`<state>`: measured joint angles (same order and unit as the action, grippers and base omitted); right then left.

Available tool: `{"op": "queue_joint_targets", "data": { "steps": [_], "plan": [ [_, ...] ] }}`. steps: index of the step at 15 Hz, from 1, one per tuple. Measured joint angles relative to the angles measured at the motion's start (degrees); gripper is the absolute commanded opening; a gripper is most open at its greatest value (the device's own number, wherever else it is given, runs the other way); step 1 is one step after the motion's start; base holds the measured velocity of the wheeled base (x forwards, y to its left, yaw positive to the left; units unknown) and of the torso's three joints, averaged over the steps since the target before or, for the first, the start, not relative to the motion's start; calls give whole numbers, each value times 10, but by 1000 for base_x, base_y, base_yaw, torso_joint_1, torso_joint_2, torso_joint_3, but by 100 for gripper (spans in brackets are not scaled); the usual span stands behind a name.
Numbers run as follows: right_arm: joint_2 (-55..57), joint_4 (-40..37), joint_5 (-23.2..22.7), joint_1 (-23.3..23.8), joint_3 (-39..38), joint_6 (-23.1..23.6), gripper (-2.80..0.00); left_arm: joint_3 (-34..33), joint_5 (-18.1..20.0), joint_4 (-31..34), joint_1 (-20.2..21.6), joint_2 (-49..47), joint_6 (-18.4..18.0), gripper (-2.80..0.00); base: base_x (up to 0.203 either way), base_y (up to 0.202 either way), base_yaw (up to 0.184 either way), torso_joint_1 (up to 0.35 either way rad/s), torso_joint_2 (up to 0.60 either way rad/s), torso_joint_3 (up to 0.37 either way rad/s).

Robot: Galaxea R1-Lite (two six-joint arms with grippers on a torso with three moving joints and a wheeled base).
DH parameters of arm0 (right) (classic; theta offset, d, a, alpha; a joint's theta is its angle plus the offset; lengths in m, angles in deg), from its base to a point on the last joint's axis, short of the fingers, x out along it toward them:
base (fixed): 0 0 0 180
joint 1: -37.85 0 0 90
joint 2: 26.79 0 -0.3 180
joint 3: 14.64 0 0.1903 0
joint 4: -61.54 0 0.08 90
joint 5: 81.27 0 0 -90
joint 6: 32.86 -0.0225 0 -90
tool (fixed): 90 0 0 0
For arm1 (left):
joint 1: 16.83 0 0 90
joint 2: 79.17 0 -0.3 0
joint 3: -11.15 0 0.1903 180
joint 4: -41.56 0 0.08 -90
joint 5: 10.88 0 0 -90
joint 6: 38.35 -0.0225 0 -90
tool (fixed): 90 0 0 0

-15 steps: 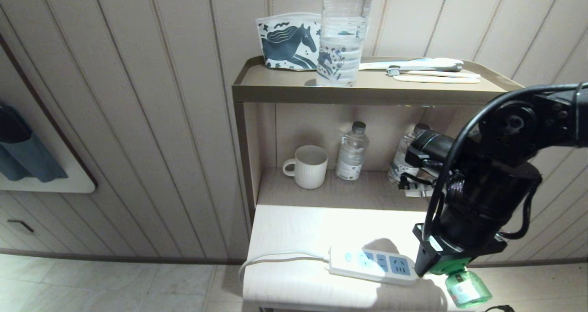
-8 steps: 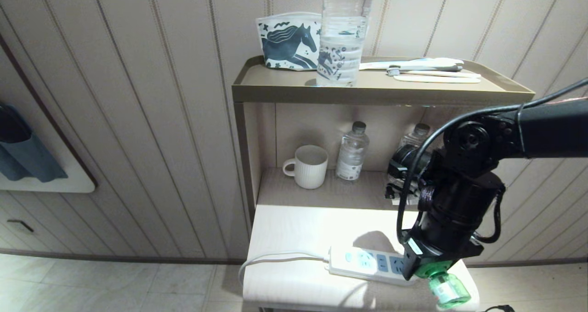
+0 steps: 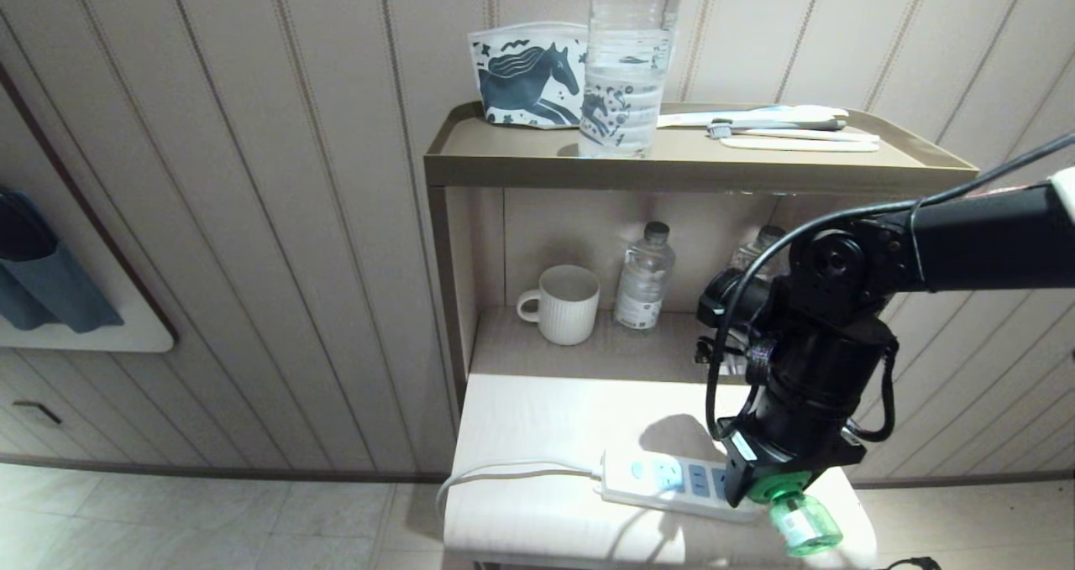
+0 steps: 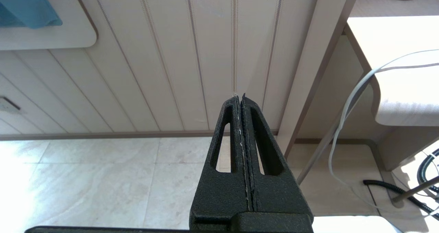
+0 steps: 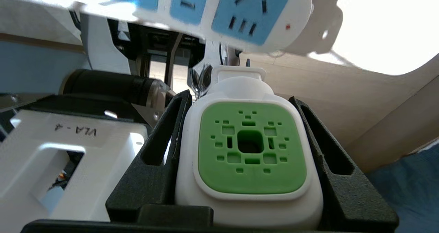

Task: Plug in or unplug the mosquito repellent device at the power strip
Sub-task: Insert the plug into the socket

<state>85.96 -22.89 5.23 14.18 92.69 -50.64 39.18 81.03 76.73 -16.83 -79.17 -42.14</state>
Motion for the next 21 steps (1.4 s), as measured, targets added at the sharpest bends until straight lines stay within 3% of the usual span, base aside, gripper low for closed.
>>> {"op": "queue_joint_targets", "data": {
  "steps": [16, 21],
  "plan": [
    [15, 12, 17, -11, 26, -4, -280, 0, 0, 0, 0, 0, 0, -280, 0, 0, 0, 0, 0, 0],
    [8, 12, 76, -49, 30, 59, -280, 0, 0, 0, 0, 0, 0, -280, 0, 0, 0, 0, 0, 0]
  ]
}}
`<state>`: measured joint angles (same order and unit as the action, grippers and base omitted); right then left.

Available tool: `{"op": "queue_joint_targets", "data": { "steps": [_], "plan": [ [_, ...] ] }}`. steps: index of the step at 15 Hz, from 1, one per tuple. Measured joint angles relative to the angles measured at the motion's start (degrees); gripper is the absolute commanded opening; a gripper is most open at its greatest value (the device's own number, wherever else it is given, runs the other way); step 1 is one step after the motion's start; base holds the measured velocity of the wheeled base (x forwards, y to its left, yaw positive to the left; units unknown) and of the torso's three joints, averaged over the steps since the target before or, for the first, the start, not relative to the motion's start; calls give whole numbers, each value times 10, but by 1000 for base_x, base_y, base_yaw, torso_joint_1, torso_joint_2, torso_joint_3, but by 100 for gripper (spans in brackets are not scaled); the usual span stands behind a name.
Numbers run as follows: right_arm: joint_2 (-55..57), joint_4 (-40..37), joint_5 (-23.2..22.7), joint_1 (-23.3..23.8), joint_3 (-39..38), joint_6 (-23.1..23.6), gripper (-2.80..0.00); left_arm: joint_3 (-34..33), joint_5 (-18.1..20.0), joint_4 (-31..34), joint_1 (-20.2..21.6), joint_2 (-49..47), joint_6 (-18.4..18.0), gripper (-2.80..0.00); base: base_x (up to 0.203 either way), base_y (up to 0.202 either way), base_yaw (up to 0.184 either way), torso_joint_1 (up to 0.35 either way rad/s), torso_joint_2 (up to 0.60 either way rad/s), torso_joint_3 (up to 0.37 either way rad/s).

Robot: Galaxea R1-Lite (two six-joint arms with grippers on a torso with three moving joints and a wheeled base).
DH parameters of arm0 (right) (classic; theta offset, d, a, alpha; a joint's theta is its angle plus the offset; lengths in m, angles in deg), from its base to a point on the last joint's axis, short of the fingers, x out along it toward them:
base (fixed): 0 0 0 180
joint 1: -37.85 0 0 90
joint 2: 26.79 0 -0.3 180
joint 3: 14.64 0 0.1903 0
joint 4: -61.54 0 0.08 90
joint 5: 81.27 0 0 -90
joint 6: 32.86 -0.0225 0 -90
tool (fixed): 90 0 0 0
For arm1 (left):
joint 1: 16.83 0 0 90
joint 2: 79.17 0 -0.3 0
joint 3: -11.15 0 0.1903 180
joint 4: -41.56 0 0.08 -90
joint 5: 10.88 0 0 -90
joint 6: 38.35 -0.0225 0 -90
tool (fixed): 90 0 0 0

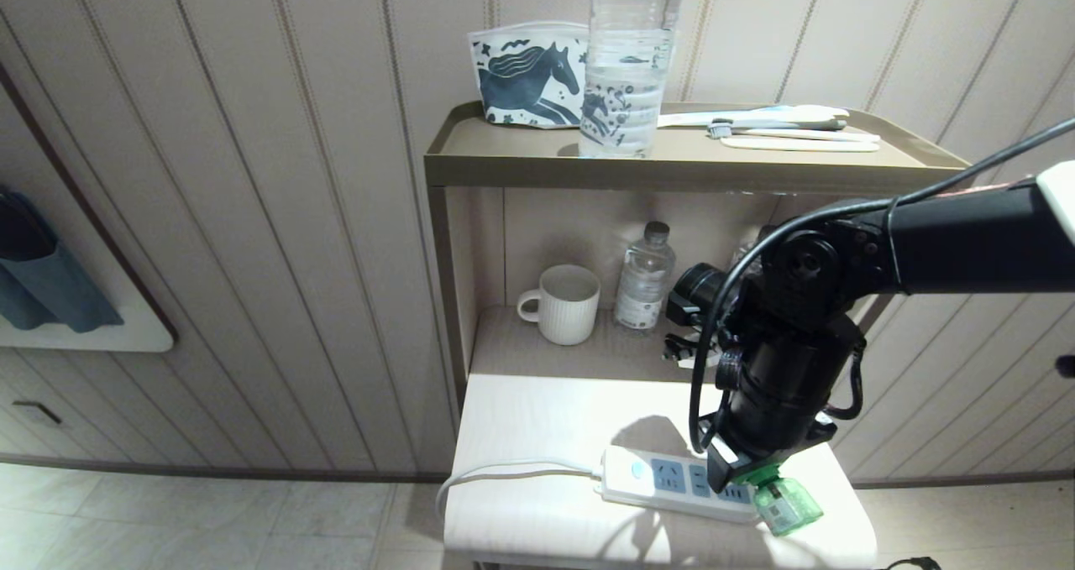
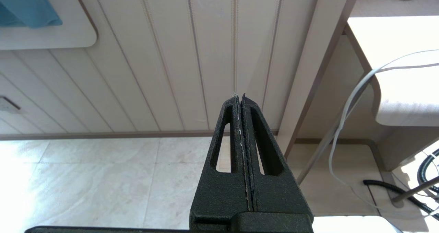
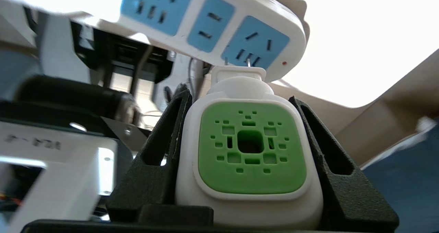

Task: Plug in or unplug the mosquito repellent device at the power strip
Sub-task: Insert the plug into the socket

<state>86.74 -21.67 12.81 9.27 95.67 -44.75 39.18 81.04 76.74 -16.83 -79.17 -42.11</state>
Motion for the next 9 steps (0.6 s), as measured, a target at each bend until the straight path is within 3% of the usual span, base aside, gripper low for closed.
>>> {"op": "queue_joint_targets", "data": {
  "steps": [9],
  "plan": [
    [-11, 8, 20, -9, 7, 204, -280, 0, 0, 0, 0, 0, 0, -280, 0, 0, 0, 0, 0, 0]
  ]
}}
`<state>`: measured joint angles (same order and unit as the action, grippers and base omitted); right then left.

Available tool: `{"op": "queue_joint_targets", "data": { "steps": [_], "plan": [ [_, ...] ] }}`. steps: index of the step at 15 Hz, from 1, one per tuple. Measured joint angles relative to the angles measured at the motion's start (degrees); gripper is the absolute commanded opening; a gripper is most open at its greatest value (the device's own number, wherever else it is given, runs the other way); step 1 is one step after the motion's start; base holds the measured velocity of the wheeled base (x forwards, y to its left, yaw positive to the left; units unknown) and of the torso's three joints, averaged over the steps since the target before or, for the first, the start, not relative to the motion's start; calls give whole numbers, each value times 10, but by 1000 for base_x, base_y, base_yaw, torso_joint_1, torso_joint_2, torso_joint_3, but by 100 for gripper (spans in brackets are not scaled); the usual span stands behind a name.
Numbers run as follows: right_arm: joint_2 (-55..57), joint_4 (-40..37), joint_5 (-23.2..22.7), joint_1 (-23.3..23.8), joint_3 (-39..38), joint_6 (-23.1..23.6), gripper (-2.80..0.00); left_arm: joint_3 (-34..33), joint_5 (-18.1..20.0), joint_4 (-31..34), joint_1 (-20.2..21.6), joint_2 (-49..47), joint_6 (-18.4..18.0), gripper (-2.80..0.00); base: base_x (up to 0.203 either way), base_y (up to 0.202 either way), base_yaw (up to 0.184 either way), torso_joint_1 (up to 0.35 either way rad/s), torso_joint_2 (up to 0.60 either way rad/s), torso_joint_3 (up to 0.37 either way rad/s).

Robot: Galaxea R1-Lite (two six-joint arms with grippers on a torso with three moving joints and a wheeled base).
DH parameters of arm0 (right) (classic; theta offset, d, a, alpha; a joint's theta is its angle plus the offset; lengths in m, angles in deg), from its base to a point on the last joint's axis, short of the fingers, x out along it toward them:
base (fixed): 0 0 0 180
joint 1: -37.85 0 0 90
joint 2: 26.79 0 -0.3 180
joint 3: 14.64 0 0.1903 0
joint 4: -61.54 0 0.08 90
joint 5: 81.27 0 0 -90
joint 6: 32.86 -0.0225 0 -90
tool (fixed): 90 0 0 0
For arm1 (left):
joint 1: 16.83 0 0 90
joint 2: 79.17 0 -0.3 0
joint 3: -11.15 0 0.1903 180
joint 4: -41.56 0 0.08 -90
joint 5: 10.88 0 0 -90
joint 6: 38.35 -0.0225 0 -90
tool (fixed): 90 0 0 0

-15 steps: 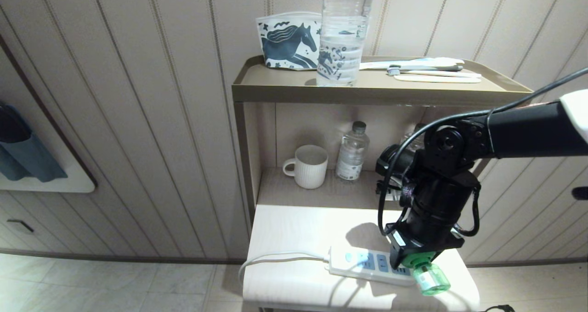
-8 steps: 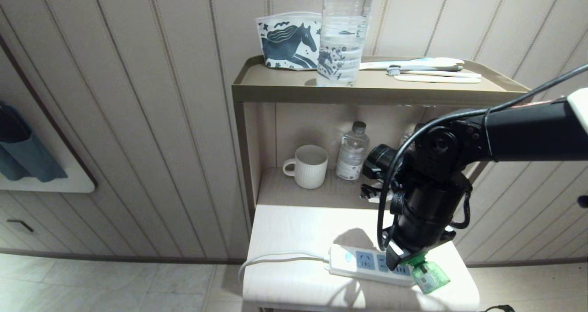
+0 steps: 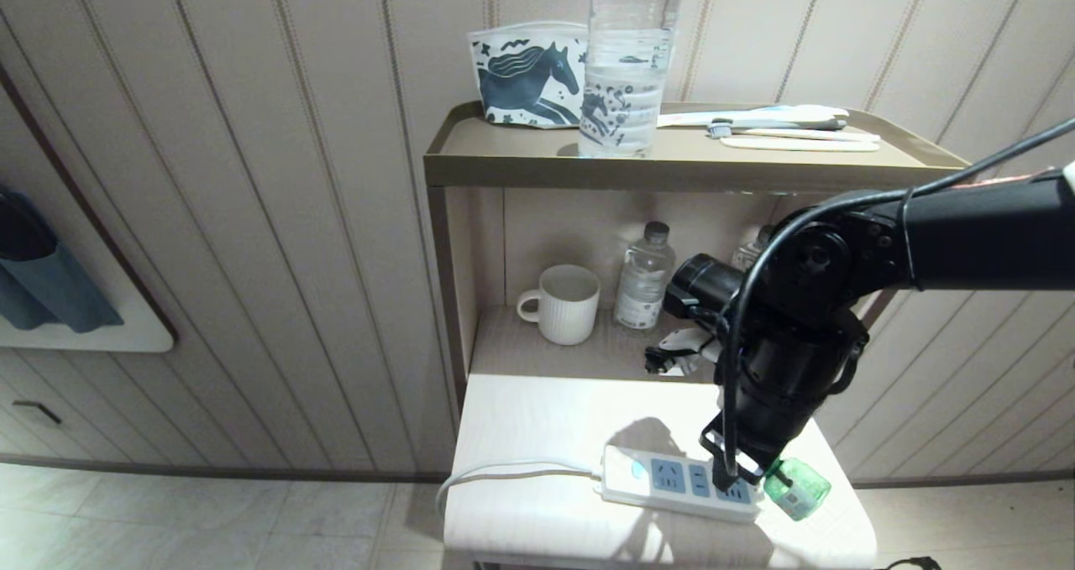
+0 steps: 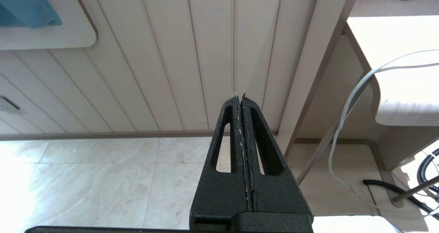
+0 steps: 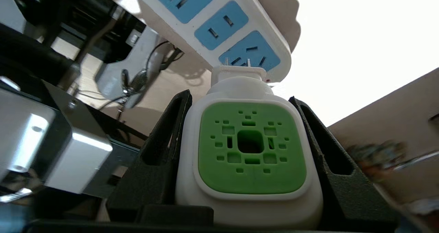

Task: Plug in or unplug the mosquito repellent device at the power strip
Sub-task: Insert the plug into the socket

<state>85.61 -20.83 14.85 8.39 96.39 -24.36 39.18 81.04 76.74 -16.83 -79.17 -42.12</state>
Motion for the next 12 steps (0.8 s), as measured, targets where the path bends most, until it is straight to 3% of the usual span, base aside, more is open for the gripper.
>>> {"op": "queue_joint_targets", "data": {
  "steps": [3, 7, 12],
  "plan": [
    [-6, 4, 15, -11, -12, 59, -280, 0, 0, 0, 0, 0, 0, -280, 0, 0, 0, 0, 0, 0],
    [3, 16, 31, -21, -17, 68, -280, 0, 0, 0, 0, 0, 0, -280, 0, 0, 0, 0, 0, 0],
    [30, 91, 33, -27, -49, 78, -280, 0, 0, 0, 0, 0, 0, -280, 0, 0, 0, 0, 0, 0]
  ]
}}
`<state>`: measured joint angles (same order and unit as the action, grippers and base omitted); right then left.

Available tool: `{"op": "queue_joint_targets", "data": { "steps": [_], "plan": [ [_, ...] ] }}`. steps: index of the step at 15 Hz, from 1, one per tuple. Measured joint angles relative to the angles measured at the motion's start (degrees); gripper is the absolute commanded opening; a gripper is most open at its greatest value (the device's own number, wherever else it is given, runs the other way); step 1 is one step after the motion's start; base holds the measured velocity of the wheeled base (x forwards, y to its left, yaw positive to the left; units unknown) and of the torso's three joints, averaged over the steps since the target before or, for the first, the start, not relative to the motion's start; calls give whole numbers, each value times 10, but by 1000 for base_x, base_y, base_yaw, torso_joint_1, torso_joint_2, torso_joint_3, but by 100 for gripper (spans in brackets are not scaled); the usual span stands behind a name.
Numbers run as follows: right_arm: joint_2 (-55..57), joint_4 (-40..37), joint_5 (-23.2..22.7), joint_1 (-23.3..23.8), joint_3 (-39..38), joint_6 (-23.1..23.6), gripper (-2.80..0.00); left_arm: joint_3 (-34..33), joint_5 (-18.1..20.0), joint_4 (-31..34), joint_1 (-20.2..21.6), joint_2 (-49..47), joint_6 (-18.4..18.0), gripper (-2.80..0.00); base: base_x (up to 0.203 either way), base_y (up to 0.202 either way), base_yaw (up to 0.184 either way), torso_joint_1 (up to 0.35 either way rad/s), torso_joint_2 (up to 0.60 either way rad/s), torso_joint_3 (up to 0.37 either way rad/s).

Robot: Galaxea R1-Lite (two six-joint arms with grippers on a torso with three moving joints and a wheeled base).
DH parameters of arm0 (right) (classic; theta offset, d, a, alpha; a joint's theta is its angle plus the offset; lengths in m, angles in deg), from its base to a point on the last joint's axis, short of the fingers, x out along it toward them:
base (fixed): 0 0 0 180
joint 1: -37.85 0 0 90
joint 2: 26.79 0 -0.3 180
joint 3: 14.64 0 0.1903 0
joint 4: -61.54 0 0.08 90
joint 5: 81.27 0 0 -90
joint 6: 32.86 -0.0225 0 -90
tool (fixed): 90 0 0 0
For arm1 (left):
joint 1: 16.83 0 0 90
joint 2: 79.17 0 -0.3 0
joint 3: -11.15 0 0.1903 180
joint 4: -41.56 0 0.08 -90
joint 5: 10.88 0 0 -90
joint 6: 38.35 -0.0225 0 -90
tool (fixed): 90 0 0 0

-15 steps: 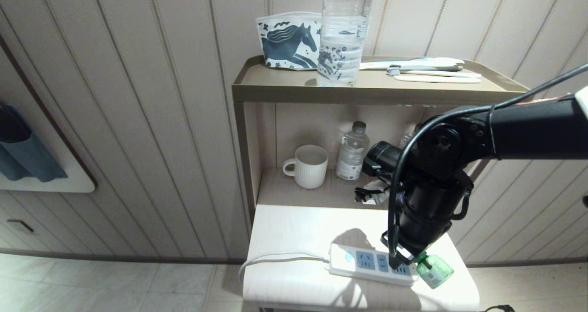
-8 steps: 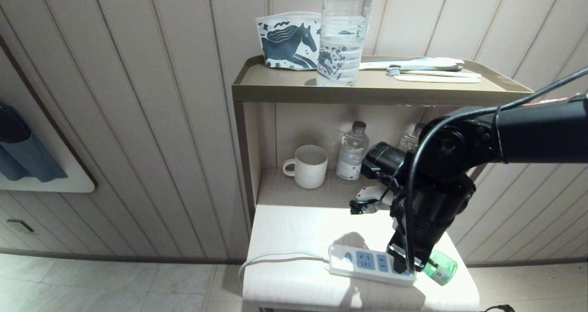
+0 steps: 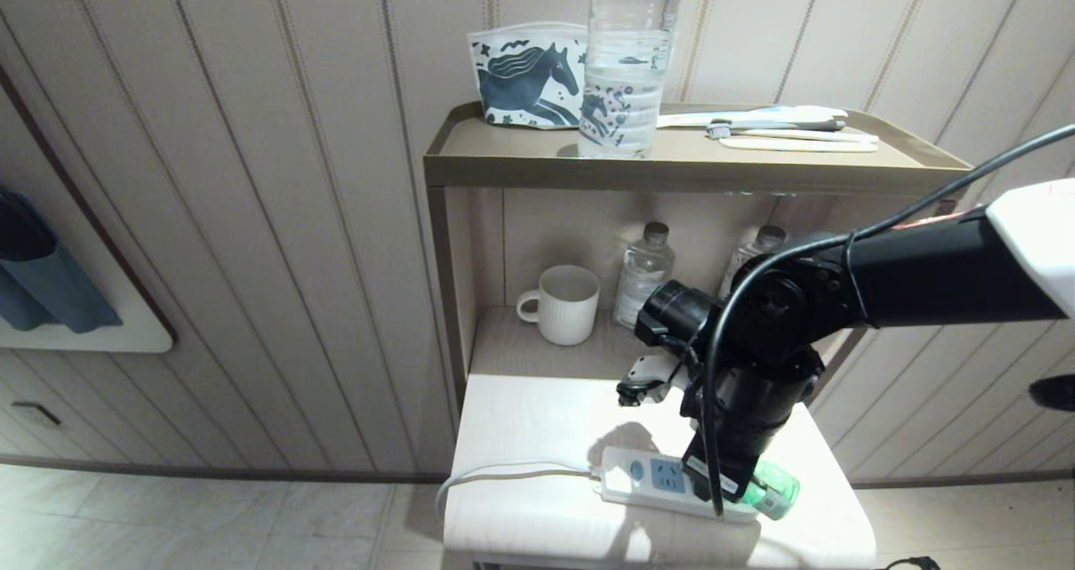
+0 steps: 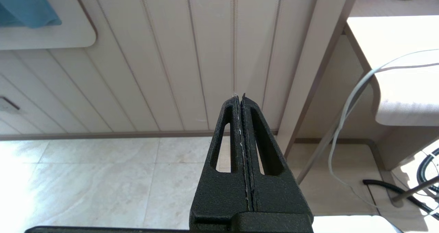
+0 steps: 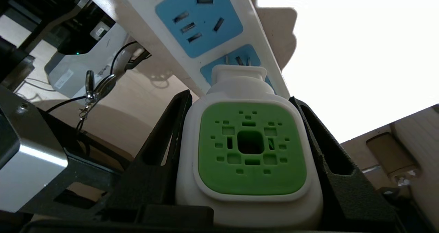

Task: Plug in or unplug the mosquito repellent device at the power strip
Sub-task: Insert the plug into the socket

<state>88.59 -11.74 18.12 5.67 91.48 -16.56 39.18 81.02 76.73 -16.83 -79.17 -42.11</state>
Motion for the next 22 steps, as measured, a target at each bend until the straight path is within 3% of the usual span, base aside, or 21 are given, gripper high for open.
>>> {"op": "queue_joint_targets", "data": {
  "steps": [9, 15, 22],
  "plan": [
    [5, -9, 0, -1, 23, 14, -280, 0, 0, 0, 0, 0, 0, -280, 0, 0, 0, 0, 0, 0],
    [-2, -91, 3, -6, 73, 20, -280, 0, 0, 0, 0, 0, 0, -280, 0, 0, 0, 0, 0, 0],
    [-8, -137, 20, -7, 93, 83, -280, 0, 0, 0, 0, 0, 0, -280, 0, 0, 0, 0, 0, 0]
  ]
}}
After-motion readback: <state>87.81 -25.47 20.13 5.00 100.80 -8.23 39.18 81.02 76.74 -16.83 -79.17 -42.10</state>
